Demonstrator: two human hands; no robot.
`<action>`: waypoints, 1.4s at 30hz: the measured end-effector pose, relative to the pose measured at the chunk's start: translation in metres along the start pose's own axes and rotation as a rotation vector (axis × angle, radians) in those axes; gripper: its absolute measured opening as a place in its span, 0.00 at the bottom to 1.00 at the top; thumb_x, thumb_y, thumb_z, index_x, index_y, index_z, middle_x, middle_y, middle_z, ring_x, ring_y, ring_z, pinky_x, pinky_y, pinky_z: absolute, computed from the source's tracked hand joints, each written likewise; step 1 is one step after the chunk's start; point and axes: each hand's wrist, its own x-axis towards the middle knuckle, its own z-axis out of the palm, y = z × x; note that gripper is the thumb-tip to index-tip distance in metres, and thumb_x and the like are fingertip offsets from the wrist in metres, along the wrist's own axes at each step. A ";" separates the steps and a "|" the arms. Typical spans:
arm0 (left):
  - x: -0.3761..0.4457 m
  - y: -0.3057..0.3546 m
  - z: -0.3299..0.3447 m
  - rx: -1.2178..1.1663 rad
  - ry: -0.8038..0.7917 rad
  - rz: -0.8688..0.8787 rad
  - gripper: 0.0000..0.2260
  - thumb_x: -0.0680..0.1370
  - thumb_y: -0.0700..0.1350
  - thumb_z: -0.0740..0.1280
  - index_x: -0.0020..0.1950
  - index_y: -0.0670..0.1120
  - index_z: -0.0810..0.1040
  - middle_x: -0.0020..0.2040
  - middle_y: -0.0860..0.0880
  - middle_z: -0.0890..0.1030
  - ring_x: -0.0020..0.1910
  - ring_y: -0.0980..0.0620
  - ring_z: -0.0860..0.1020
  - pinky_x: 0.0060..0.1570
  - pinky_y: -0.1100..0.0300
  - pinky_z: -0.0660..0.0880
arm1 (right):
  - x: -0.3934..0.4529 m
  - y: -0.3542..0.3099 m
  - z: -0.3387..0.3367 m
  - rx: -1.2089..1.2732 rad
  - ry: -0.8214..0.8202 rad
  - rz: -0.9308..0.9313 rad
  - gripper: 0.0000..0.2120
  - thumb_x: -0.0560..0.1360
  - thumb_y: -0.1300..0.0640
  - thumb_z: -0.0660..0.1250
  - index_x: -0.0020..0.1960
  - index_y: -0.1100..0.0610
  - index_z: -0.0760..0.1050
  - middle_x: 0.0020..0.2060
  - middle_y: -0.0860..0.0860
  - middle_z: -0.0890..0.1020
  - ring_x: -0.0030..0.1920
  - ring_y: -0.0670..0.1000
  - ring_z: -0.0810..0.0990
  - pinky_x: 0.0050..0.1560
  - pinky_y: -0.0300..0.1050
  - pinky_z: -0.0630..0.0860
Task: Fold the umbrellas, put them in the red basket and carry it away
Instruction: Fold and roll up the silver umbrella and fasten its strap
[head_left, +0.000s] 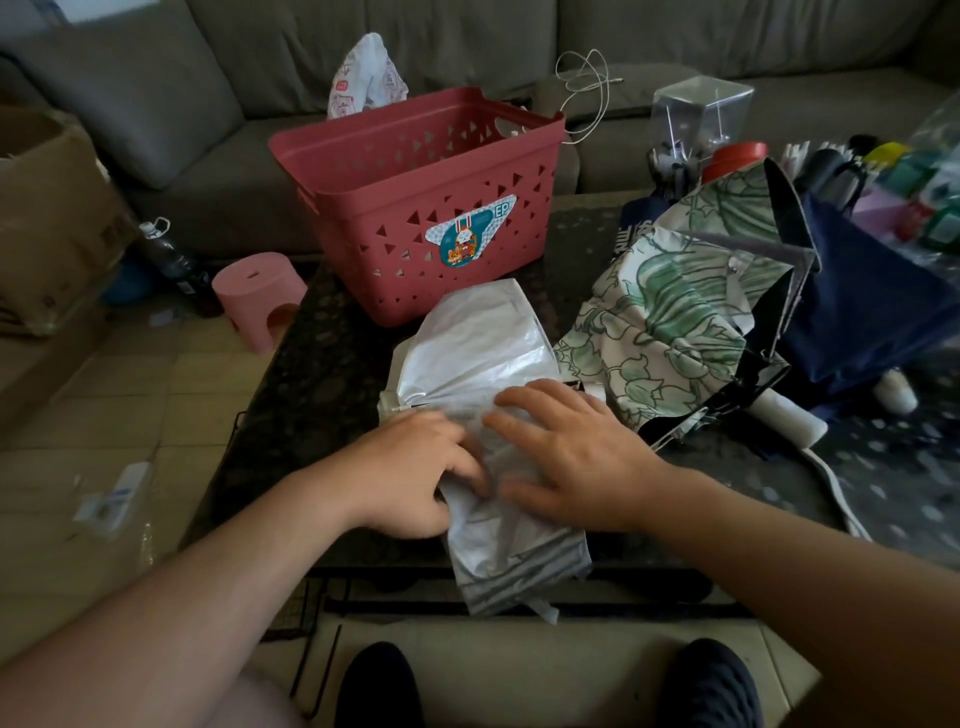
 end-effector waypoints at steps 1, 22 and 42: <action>-0.001 0.002 -0.003 -0.045 -0.034 -0.015 0.21 0.70 0.48 0.68 0.60 0.66 0.84 0.55 0.67 0.76 0.61 0.61 0.73 0.66 0.61 0.69 | -0.001 0.000 0.003 -0.075 -0.091 0.022 0.40 0.76 0.26 0.54 0.82 0.45 0.60 0.82 0.50 0.60 0.80 0.62 0.58 0.75 0.66 0.62; 0.001 -0.038 -0.018 -0.232 0.621 -0.372 0.04 0.77 0.51 0.75 0.51 0.58 0.85 0.45 0.58 0.80 0.43 0.61 0.78 0.44 0.66 0.75 | 0.002 0.004 0.000 -0.137 -0.192 0.023 0.43 0.76 0.23 0.50 0.84 0.43 0.47 0.85 0.48 0.44 0.84 0.60 0.43 0.76 0.75 0.47; 0.051 -0.058 -0.035 -1.070 0.557 -0.638 0.30 0.77 0.41 0.77 0.77 0.48 0.72 0.56 0.49 0.85 0.50 0.53 0.86 0.45 0.62 0.81 | 0.061 0.047 -0.043 0.346 -0.029 0.597 0.28 0.79 0.47 0.68 0.77 0.52 0.68 0.69 0.55 0.77 0.67 0.58 0.76 0.63 0.49 0.72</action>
